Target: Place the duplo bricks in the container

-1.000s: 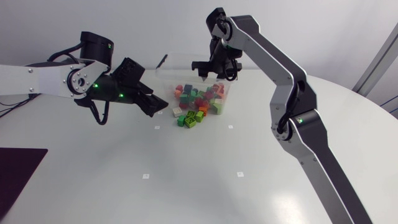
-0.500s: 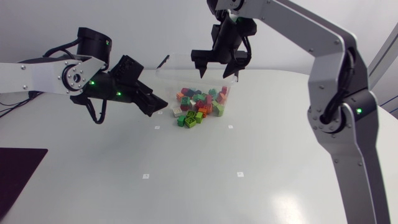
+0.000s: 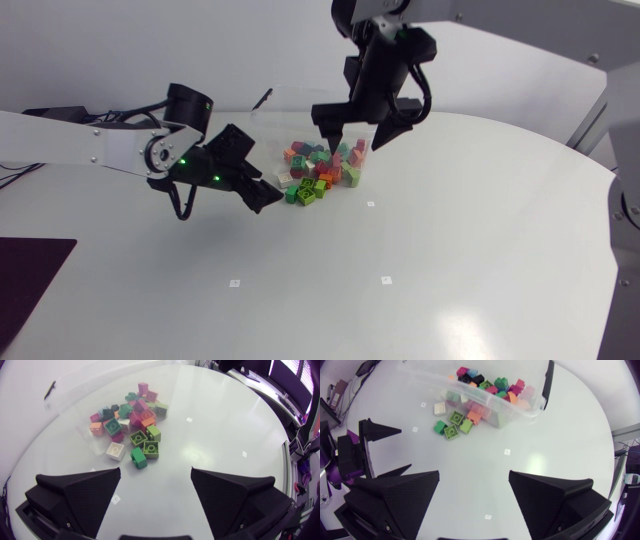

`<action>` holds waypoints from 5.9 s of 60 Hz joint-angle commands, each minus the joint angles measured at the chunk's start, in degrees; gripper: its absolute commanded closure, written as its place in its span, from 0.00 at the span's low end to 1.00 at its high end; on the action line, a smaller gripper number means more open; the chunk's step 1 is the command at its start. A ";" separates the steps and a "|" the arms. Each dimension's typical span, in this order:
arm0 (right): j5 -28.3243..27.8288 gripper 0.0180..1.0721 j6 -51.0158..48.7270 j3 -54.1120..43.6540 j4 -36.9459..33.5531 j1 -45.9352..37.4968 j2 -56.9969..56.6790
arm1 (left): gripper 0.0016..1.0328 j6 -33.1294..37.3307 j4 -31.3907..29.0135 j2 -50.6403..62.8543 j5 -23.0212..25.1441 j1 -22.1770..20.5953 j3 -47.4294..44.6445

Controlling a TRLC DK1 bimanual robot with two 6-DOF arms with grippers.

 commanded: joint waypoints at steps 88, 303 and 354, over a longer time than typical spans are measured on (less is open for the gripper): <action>2.41 0.05 -12.78 -43.66 43.43 4.04 -4.91 | 0.62 -12.03 14.76 25.21 -15.87 -6.08 11.41; -16.31 0.05 -38.62 -48.23 57.32 -6.95 -2.89 | 0.75 -5.26 15.29 26.71 0.83 -4.85 14.75; -15.52 0.71 -40.64 -33.12 49.23 -5.28 8.89 | 0.73 0.28 2.90 -0.71 2.33 6.75 12.55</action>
